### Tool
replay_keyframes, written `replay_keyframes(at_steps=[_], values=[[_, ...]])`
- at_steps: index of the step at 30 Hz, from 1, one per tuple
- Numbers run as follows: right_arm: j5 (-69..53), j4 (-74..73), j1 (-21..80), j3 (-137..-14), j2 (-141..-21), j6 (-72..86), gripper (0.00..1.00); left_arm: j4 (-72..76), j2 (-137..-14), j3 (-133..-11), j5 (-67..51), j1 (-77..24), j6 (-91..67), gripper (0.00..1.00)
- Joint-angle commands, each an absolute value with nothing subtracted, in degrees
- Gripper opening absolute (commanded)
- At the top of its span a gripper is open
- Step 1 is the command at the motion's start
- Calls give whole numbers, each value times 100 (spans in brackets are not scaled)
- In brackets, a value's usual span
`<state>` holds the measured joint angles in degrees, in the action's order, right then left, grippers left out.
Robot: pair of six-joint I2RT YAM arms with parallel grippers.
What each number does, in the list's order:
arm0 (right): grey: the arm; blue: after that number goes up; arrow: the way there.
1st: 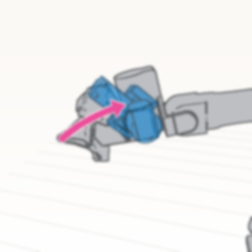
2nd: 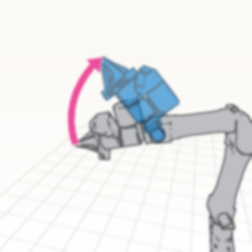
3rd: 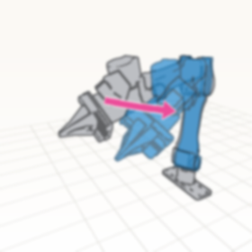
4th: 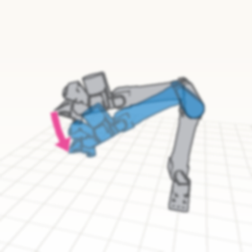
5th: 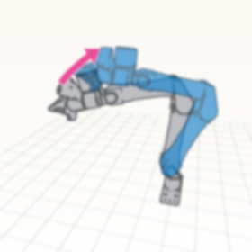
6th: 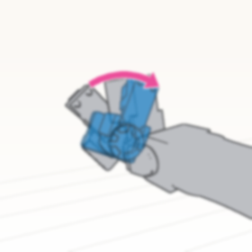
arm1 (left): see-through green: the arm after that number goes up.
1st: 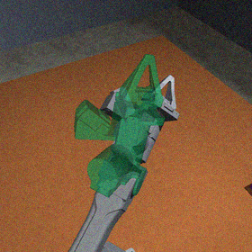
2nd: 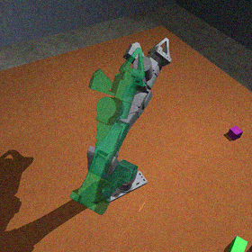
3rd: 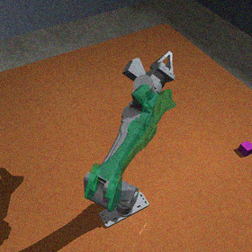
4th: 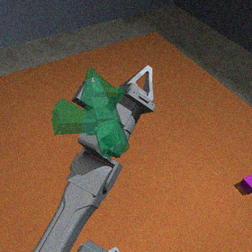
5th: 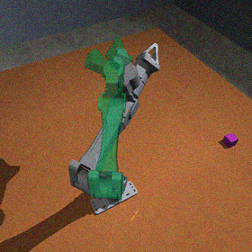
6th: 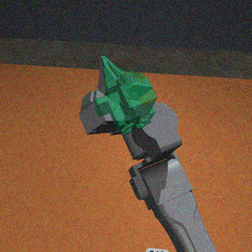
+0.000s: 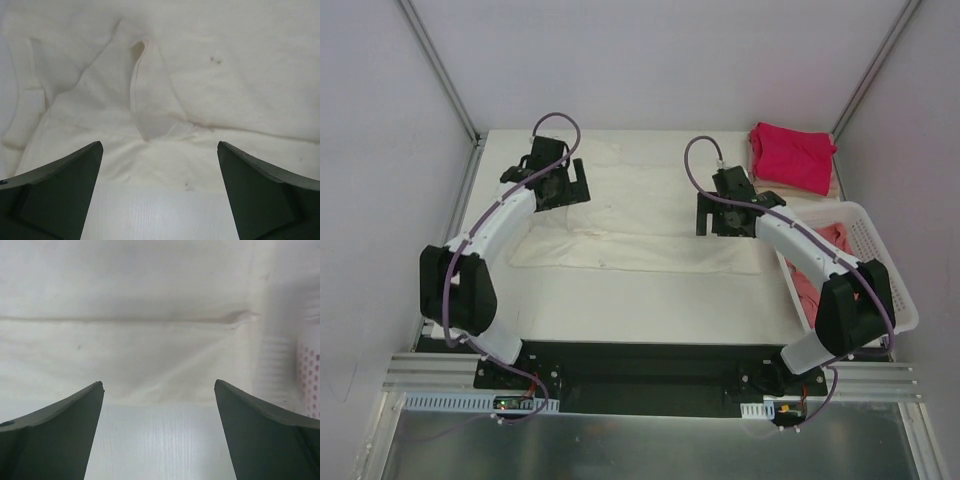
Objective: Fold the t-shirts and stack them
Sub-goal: Fold the tshirt
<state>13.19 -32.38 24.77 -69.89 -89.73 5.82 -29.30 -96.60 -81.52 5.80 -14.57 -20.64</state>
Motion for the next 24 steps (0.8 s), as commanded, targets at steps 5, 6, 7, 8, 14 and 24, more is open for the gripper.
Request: replay_keyframes(at_steps=[5,6,7,8,14,24], values=[[747,-2813,2944,-6232,-8929,773,97,-2278,-8464,-6179,133,-1441,-3392,98],[747,-2795,2953,-6223,-8982,765,97,-2189,-8551,-6135,88,-1441,-3514,97],[756,-2760,2962,-6214,-9078,773,97,-2119,-8621,-6143,53,-1441,-3559,96],[747,-2760,2971,-6214,-9131,782,97,-1988,-8709,-6161,35,-1441,-3594,92],[738,-2681,2971,-6065,-9281,852,97,-1881,-9676,-6653,-211,-1441,-3586,76],[826,-2645,2971,-5810,-9308,905,97,-1881,-10432,-7409,-211,-1441,-3639,26]])
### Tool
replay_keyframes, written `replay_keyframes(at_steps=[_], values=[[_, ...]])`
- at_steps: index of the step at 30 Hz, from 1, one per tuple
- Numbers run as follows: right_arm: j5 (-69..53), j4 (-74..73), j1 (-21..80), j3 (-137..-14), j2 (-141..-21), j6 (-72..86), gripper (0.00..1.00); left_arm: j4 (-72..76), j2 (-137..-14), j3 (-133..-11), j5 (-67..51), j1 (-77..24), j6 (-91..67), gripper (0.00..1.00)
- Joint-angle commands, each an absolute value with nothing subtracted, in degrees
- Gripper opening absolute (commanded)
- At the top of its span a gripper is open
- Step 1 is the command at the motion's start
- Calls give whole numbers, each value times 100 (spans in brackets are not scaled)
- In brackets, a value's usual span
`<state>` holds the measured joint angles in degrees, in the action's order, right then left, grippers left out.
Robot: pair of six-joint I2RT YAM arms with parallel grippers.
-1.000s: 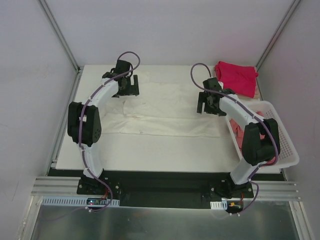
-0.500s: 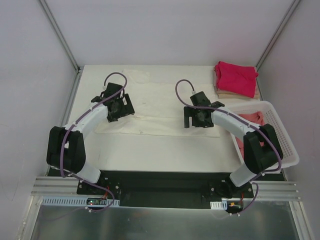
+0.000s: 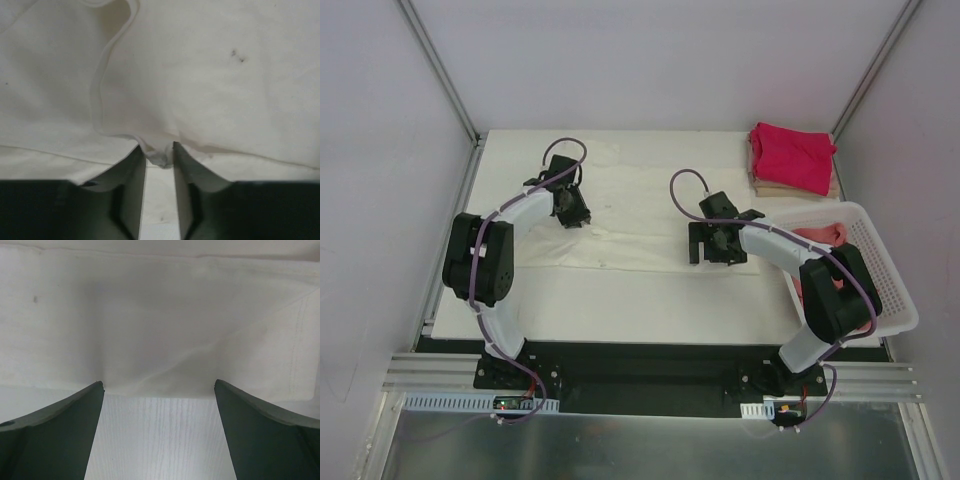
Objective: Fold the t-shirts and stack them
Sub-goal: Fold the tshirt
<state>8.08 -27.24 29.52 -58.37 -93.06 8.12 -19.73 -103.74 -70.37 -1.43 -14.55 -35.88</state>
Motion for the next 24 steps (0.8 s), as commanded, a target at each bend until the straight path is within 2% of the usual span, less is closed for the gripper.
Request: replay_keyframes(at_steps=[1,3,10,11,15,17,19,21,23,24], values=[[835,-2646,2979,-5810,-9299,897,97,-1872,-10450,-7444,-246,-1441,-3630,13],[826,-2646,2971,-5810,-9308,896,97,-1872,-10555,-7576,-404,-1450,-3569,0],[861,-2707,2979,-5801,-9308,888,97,-1881,-11144,-8489,-571,-1714,-2814,0],[870,-2707,2971,-5801,-9299,879,97,-1881,-11319,-8725,-667,-1749,-2578,5],[923,-2760,2971,-5801,-9264,862,97,-2004,-11724,-9210,-1256,-1845,-1917,11],[958,-2795,2971,-5809,-9229,861,97,-2126,-11856,-9404,-1309,-1907,-1566,22],[993,-2830,2971,-5801,-9202,861,97,-2188,-11926,-9536,-1362,-1960,-1346,24],[1002,-2847,2971,-5792,-9123,870,97,-2284,-11909,-9571,-1476,-1977,-1266,62],[1054,-2865,2971,-5801,-9045,870,97,-2303,-11725,-9510,-1450,-1995,-1231,72],[1063,-2874,2971,-5792,-9009,870,97,-2329,-11638,-9466,-1389,-1995,-1230,88]])
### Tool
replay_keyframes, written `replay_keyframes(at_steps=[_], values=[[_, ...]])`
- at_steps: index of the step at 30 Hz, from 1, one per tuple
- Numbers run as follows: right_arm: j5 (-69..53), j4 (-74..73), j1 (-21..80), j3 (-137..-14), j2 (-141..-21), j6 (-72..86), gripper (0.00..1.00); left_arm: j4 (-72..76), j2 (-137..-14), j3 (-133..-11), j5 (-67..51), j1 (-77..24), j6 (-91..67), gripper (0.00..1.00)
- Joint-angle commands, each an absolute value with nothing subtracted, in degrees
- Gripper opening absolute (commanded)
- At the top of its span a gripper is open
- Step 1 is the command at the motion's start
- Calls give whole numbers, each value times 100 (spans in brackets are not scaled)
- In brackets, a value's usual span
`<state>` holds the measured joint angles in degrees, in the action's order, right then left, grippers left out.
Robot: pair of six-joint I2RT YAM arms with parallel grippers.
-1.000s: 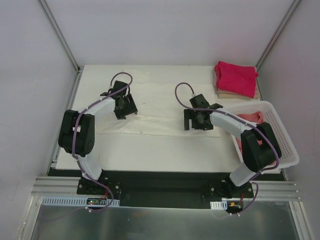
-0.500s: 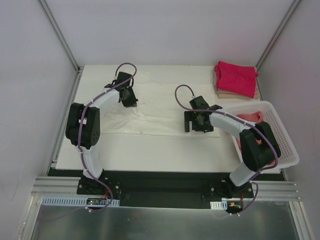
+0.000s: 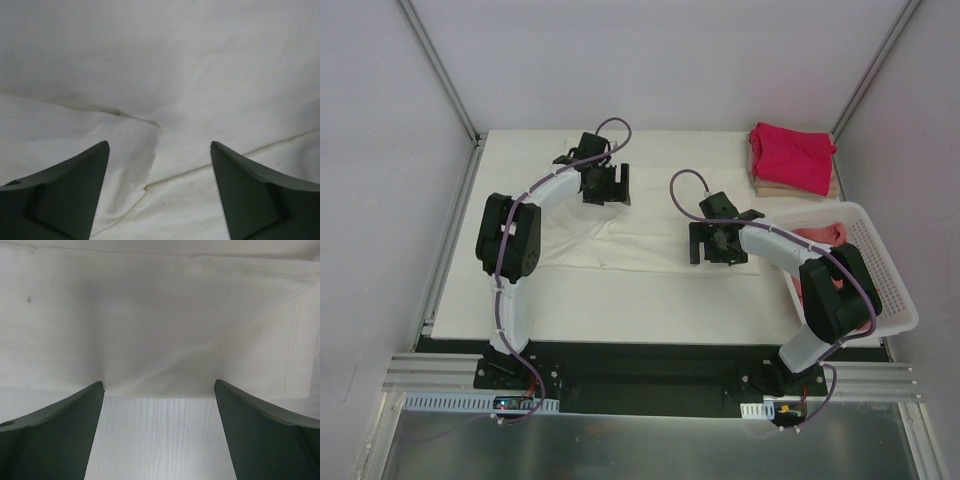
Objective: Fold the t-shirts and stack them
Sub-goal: Fold the tshirt
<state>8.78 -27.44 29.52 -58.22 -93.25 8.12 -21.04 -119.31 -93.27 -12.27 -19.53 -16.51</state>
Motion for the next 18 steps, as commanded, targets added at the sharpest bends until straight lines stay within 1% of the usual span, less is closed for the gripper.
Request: replay_keyframes(at_steps=[1,6,10,12,16,18], values=[[1107,-2874,2971,-5792,-8983,870,97,-2338,-11410,-9388,-1206,-1995,-1291,99],[1248,-2874,2971,-5844,-8842,905,97,-2338,-10513,-9001,-660,-1986,-1494,99],[1248,-2813,2944,-5985,-8947,870,97,-2276,-9924,-8387,-36,-1899,-1800,99],[1187,-2813,2918,-6073,-9079,870,97,-2276,-9818,-8105,-35,-1671,-2003,99],[1073,-2769,2883,-6056,-9272,835,97,-2066,-9555,-6974,-263,-1257,-2574,99],[976,-2725,2778,-5916,-9290,870,97,-1864,-9492,-6594,-316,-1161,-2671,99]])
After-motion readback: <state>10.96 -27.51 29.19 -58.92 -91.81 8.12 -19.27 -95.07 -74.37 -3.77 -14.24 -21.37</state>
